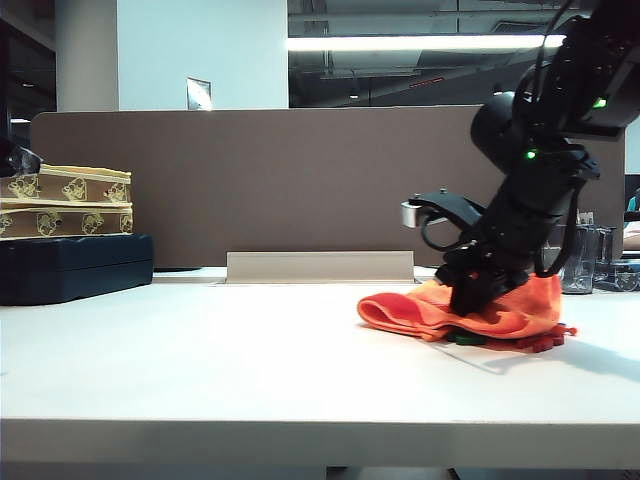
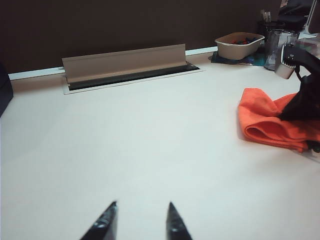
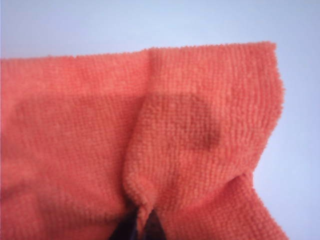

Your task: Use an orange cloth to wipe the letter magnets on the table away for a distance.

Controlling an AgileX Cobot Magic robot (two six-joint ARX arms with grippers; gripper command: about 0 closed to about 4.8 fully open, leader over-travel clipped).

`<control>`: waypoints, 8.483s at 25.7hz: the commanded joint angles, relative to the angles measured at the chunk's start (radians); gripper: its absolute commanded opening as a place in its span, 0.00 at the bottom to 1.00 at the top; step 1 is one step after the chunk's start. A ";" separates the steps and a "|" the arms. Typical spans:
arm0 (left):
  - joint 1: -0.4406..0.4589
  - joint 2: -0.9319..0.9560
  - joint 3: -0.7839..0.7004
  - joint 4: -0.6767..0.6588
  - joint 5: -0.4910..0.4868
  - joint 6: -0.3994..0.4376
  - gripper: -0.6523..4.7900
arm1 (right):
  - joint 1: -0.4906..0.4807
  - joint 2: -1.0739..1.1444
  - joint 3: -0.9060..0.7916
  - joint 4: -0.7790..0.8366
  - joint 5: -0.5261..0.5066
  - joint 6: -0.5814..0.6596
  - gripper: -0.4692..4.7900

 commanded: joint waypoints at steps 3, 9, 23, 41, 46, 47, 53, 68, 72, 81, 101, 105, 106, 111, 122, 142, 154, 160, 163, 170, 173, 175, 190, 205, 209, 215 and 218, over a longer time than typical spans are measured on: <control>0.000 -0.002 0.004 0.013 -0.002 0.003 0.34 | -0.068 0.013 -0.013 -0.092 0.051 0.002 0.09; 0.000 -0.002 0.004 0.013 -0.002 0.003 0.34 | -0.155 0.011 -0.013 -0.091 0.051 0.001 0.09; 0.000 -0.002 0.004 0.013 -0.002 0.003 0.34 | -0.389 0.011 -0.013 -0.083 0.050 0.001 0.09; 0.000 -0.002 0.004 0.013 -0.002 0.003 0.34 | -0.450 -0.107 -0.004 0.064 -0.112 0.107 0.09; 0.000 -0.002 0.004 0.013 -0.002 0.003 0.34 | -0.414 -0.277 -0.005 0.048 -0.227 0.224 0.09; 0.000 -0.002 0.004 0.013 -0.002 0.003 0.34 | -0.402 -0.303 -0.005 0.032 -0.240 0.224 0.09; 0.000 -0.002 0.004 0.016 -0.001 0.003 0.34 | -0.156 -0.453 -0.005 -0.111 -0.238 0.220 0.09; 0.000 -0.002 0.004 0.029 0.002 0.003 0.34 | 0.197 -0.276 -0.026 -0.212 -0.136 0.156 0.09; 0.000 -0.002 0.004 0.029 0.002 0.003 0.34 | 0.197 -0.205 -0.026 -0.211 -0.121 0.142 0.09; 0.000 -0.002 0.004 0.028 0.001 0.003 0.34 | 0.195 -0.086 -0.026 -0.188 -0.041 0.087 0.09; 0.000 -0.002 0.004 0.028 0.001 0.003 0.34 | -0.145 -0.084 -0.025 -0.218 0.029 0.074 0.09; 0.000 -0.002 0.004 0.027 0.000 0.003 0.33 | -0.259 -0.084 -0.025 -0.211 0.051 0.071 0.09; 0.000 -0.002 0.004 0.027 0.001 0.003 0.33 | -0.300 -0.084 -0.025 -0.203 0.051 0.071 0.09; 0.000 -0.002 0.004 0.027 0.001 0.003 0.33 | -0.405 -0.084 -0.024 -0.179 0.042 0.086 0.09; 0.000 -0.002 0.004 0.026 0.000 0.003 0.33 | -0.303 -0.127 0.126 -0.115 -0.063 0.145 0.09; 0.000 -0.001 0.004 -0.003 -0.002 0.003 0.33 | 0.035 0.039 0.354 0.070 -0.171 0.233 0.09; 0.001 -0.001 0.004 -0.014 -0.002 0.003 0.33 | 0.058 0.197 0.376 0.031 -0.126 0.218 0.09; 0.001 -0.001 0.004 -0.013 -0.002 0.003 0.33 | 0.024 0.199 0.375 -0.011 0.029 0.174 0.09; 0.001 -0.002 0.004 -0.012 -0.002 0.003 0.33 | -0.008 0.199 0.375 -0.069 0.071 0.168 0.09; 0.001 -0.002 0.004 -0.011 -0.002 0.003 0.33 | -0.089 0.199 0.375 -0.164 0.111 0.168 0.09; 0.001 -0.002 0.004 -0.010 -0.002 0.003 0.33 | -0.140 0.199 0.375 -0.193 0.110 0.168 0.09; 0.001 -0.002 0.004 -0.011 -0.002 0.003 0.33 | -0.168 0.199 0.375 -0.205 0.110 0.168 0.09; 0.001 -0.002 0.004 -0.011 -0.002 0.003 0.33 | -0.412 0.170 0.375 -0.224 0.097 0.151 0.09; 0.001 -0.002 0.004 -0.009 -0.002 0.003 0.32 | -0.348 -0.069 0.376 -0.127 -0.257 0.264 0.09; 0.001 -0.002 0.004 0.001 -0.002 0.003 0.32 | -0.270 -0.101 0.376 -0.177 -0.306 0.262 0.09; 0.001 -0.003 0.004 0.021 -0.001 0.003 0.32 | -0.074 -0.161 0.376 -0.333 -0.323 0.241 0.09; 0.001 -0.002 0.004 0.020 -0.001 0.003 0.32 | -0.006 -0.180 0.376 -0.430 -0.322 0.224 0.09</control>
